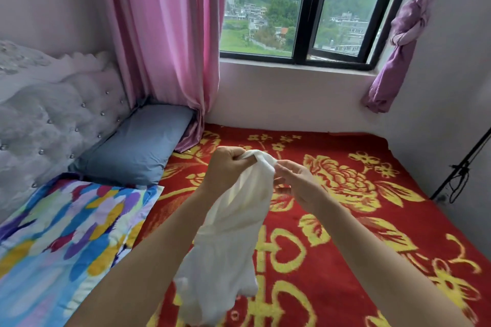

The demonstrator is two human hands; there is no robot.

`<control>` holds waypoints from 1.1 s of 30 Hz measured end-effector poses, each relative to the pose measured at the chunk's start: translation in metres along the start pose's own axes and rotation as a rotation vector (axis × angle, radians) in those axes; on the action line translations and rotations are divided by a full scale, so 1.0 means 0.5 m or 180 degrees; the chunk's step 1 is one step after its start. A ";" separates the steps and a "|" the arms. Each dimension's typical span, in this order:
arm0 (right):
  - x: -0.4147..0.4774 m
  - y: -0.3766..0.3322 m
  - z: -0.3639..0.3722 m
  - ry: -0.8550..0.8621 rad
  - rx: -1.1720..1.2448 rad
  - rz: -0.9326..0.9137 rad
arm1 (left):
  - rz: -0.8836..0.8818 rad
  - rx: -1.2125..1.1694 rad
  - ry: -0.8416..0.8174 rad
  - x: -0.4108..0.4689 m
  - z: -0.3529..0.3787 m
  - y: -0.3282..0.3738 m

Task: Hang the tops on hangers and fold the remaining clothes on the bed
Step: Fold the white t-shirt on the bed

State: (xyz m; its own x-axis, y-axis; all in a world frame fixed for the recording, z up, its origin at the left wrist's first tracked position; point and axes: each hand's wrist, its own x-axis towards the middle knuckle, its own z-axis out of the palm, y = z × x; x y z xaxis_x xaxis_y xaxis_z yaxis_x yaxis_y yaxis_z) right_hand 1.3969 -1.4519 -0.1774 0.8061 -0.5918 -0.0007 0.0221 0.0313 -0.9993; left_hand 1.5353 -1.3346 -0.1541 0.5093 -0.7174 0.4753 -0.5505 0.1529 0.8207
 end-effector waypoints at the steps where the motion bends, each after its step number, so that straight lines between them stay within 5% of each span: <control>1: -0.006 0.012 0.003 0.0183 -0.0148 -0.0085 | -0.0013 -0.0003 0.0092 0.005 -0.006 -0.002; 4: -0.031 0.047 0.037 0.0642 -0.0522 -0.0392 | -0.0064 0.0014 0.0322 0.013 -0.025 -0.003; 9: -0.078 0.111 0.144 0.0074 -0.1709 -0.0518 | -0.0205 0.0170 0.0667 0.019 -0.053 0.008; 12: -0.056 0.144 0.176 0.0232 -0.2343 -0.0497 | -0.0179 0.0259 0.0793 0.017 -0.074 0.024; 20: -0.010 0.172 0.041 0.0818 -0.2820 -0.0062 | -0.0463 0.0473 0.1319 -0.016 -0.205 -0.014; 27: 0.031 -0.011 -0.051 0.0805 -0.2032 -0.0476 | -0.0693 0.0517 0.1193 -0.030 -0.257 -0.080; 30: 0.027 -0.087 -0.064 0.0567 -0.1808 -0.0519 | -0.0626 0.1043 0.0912 -0.021 -0.274 -0.094; 33: 0.023 -0.145 -0.074 0.0398 -0.1715 -0.0483 | -0.0853 0.0691 0.0558 -0.026 -0.259 -0.086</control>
State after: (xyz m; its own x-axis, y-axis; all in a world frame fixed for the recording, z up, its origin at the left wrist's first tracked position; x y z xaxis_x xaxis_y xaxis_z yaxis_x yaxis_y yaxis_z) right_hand 1.3827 -1.4905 -0.1066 0.7406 -0.6494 0.1726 -0.1988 -0.4572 -0.8669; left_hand 1.6378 -1.2438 -0.1544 0.7491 -0.5824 0.3156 -0.5003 -0.1852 0.8458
